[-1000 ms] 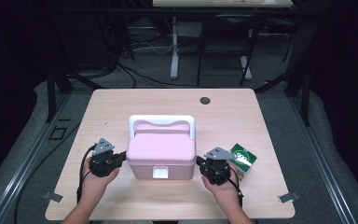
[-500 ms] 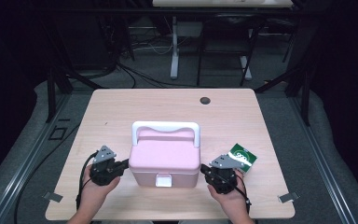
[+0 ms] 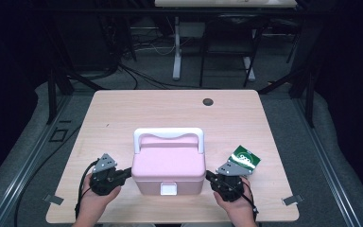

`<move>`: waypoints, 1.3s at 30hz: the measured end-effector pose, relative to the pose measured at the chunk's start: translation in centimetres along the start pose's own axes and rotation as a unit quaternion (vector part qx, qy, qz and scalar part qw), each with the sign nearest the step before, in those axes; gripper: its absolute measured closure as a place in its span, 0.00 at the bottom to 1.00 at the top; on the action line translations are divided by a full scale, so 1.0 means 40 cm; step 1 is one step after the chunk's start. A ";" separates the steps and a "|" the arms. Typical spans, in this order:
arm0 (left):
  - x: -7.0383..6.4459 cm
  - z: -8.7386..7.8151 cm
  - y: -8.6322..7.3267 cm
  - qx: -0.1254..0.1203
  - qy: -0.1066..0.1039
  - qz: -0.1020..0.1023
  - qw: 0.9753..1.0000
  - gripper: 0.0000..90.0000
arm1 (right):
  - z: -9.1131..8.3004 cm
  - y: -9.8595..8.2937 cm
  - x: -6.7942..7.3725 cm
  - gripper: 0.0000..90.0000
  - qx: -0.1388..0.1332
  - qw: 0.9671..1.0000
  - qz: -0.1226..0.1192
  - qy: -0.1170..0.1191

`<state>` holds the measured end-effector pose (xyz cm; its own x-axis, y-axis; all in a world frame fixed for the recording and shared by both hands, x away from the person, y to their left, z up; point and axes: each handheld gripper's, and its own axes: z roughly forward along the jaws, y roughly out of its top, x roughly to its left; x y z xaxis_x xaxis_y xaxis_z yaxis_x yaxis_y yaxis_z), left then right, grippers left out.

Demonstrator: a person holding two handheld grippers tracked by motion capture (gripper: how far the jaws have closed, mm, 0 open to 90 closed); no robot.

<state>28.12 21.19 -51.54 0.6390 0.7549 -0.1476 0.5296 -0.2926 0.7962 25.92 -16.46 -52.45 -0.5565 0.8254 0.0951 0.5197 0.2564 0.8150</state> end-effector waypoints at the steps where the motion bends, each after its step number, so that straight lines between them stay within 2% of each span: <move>1: 0.001 0.000 0.000 0.000 0.000 0.001 1.000 0.99 | 0.002 -0.001 -0.001 1.00 0.001 1.000 -0.002 0.001; 4: 0.006 -0.002 0.004 0.005 0.009 0.007 1.000 0.92 | 0.003 -0.002 0.000 0.99 0.004 1.000 -0.011 -0.005; 7: 0.015 -0.008 0.006 0.002 -0.001 0.006 1.000 0.86 | 0.002 0.002 -0.006 0.92 0.008 1.000 -0.008 -0.008; 10: 0.025 -0.012 0.009 -0.002 -0.008 -0.005 1.000 0.80 | 0.002 0.003 -0.012 0.87 0.009 1.000 -0.007 -0.004; 14: 0.032 -0.017 0.019 0.002 -0.015 -0.009 1.000 0.77 | -0.003 0.014 -0.021 0.81 0.015 1.000 -0.005 -0.006; 17: 0.039 -0.023 0.040 -0.002 -0.013 -0.016 1.000 0.76 | -0.016 0.032 -0.030 0.81 0.014 1.000 0.017 -0.002; 19: 0.042 -0.029 0.055 -0.001 -0.010 -0.016 1.000 0.75 | -0.023 0.043 -0.035 0.80 0.010 1.000 0.022 0.007; 21: 0.042 -0.037 0.072 0.001 -0.005 -0.008 1.000 0.74 | -0.030 0.057 -0.040 0.78 0.008 1.000 0.020 0.011; 28: 0.047 -0.072 0.118 -0.001 -0.004 0.001 1.000 0.72 | -0.059 0.111 -0.054 0.76 0.013 1.000 0.018 0.021; 31: 0.047 -0.084 0.139 -0.002 -0.011 0.001 1.000 0.71 | -0.072 0.134 -0.056 0.75 0.012 1.000 0.013 0.020; 35: 0.041 -0.100 0.172 -0.005 -0.014 0.011 1.000 0.69 | -0.088 0.168 -0.057 0.74 0.006 0.999 0.013 0.033; 36: 0.039 -0.104 0.181 -0.007 -0.019 0.013 1.000 0.69 | -0.091 0.176 -0.055 0.73 0.006 1.000 0.013 0.027; 38: 0.034 -0.103 0.198 -0.008 -0.032 0.012 0.999 0.67 | -0.091 0.192 -0.053 0.70 0.002 0.999 0.011 0.042; 39: 0.031 -0.098 0.203 -0.009 -0.032 0.013 0.999 0.67 | -0.089 0.198 -0.052 0.69 0.002 0.999 0.010 0.044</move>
<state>31.04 22.07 -42.95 0.6880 0.7071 -0.1632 0.5023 -0.3017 0.8103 28.88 -17.93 -44.18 -0.6013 0.7826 0.1610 0.5335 0.2433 0.8100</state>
